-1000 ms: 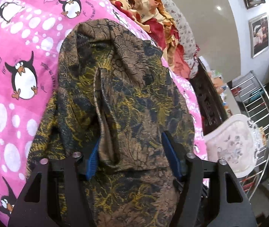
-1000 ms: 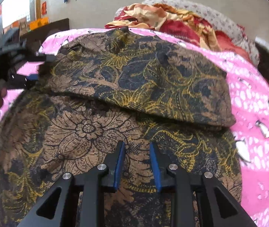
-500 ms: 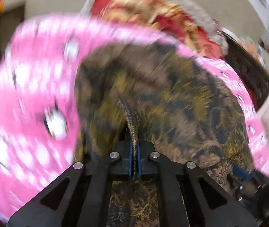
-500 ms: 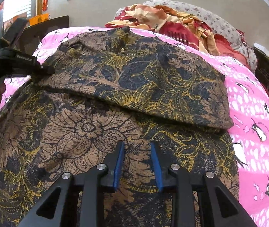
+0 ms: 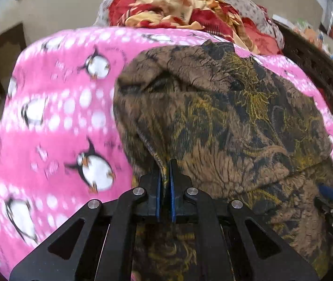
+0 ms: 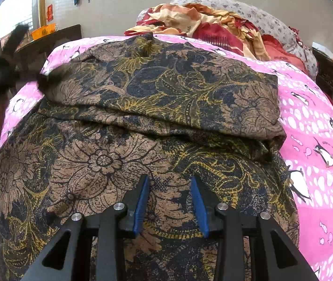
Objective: Fold small clothes
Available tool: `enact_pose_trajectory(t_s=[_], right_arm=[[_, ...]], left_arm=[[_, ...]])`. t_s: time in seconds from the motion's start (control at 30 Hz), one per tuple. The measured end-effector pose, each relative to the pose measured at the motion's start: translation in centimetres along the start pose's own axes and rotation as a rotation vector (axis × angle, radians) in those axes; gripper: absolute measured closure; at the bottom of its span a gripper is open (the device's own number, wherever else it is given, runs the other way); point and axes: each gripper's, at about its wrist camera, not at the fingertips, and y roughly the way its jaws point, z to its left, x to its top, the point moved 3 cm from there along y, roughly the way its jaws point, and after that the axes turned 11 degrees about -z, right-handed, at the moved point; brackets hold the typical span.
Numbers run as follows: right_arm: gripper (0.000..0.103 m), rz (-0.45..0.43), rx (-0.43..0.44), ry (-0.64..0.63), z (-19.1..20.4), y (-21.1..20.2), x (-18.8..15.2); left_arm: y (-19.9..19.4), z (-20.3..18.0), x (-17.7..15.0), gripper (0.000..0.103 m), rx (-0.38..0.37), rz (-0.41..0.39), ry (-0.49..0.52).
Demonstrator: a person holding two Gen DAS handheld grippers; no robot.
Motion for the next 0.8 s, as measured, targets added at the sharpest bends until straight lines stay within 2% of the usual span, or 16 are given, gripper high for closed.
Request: enact_pose_trajectory(t_s=[0.1, 0.23, 0.27, 0.3, 0.37, 0.4, 0.43, 0.5, 0.53, 0.57, 0.6, 0.67, 0.8], right_arm=[[0.066, -0.011, 0.019, 0.075, -1.4, -0.5, 1.2], [0.066, -0.132, -0.068, 0.178, -5.4, -1.7, 6.2], [0.066, -0.152, -0.066, 0.201, -6.2, -1.5, 7.5], [0.066, -0.162, -0.058, 0.212, -6.9, -1.1, 8.5], [0.067, -0.131, -0.014, 0.228, -8.0, 0.7, 9.7], [0.075, -0.091, 0.015, 0.243, -8.5, 1.9, 9.7], [0.08, -0.049, 0.002, 0.244, -9.0, 3.0, 9.4], [0.081, 0.042, -0.035, 0.214, -9.8, 5.0, 7.8], [0.081, 0.108, -0.042, 0.208, -10.4, 6.1, 6.2], [0.087, 0.113, -0.033, 0.212, -10.9, 6.4, 5.1], [0.087, 0.067, -0.004, 0.216, -11.4, 5.9, 4.6], [0.088, 0.049, 0.015, 0.249, -12.1, 5.3, 4.0], [0.088, 0.042, 0.032, 0.245, -12.7, 4.7, 3.5]], left_arm=[[-2.1, 1.2, 0.7, 0.091, -0.001, -0.034, -0.086], [-5.5, 1.6, 3.2, 0.088, 0.073, -0.176, -0.118], [-5.8, 1.2, 4.0, 0.078, 0.081, -0.213, -0.116], [-5.9, 0.6, 5.0, 0.063, 0.073, -0.244, -0.119], [-5.0, -0.6, 6.1, 0.052, 0.031, -0.278, -0.118], [-3.7, -1.2, 6.4, 0.052, 0.013, -0.262, -0.115], [-1.7, -1.8, 6.2, 0.052, 0.027, -0.204, -0.1], [1.5, -2.5, 5.0, 0.053, 0.005, -0.087, -0.086], [2.7, -2.6, 4.2, 0.053, 0.017, -0.051, -0.077], [4.0, -2.4, 2.7, 0.053, 0.062, -0.002, -0.057], [4.7, -2.3, 1.1, 0.053, 0.075, 0.02, -0.041], [3.6, -2.9, 0.2, 0.052, 0.082, -0.051, 0.012], [3.1, -2.1, -0.1, 0.052, 0.048, -0.058, -0.033]])
